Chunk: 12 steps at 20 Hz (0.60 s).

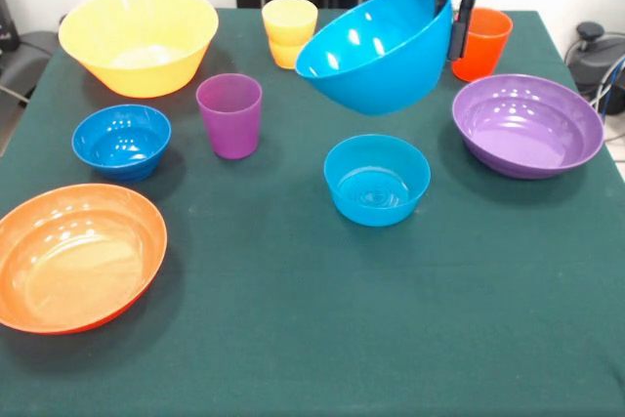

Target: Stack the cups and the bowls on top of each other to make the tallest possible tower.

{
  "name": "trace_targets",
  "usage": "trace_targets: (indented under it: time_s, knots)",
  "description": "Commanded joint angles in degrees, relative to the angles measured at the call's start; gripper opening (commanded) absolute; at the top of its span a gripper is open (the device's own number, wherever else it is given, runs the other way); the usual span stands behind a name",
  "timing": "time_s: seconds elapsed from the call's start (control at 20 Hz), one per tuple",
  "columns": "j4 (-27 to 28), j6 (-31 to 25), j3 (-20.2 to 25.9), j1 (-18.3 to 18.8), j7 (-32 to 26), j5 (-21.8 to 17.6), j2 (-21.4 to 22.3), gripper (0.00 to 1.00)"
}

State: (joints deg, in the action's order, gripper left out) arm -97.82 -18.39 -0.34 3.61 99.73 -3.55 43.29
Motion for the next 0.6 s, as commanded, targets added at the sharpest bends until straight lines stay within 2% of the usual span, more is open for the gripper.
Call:
trace_targets:
  time_s: [0.05, 0.6]
  knots:
    - [5.2, -3.7, 6.0, 1.3, 1.9, -1.0, -5.1, 0.00]
    - [9.1, -2.4, 4.9, 1.0, 1.9, -2.3, -7.8, 0.00]
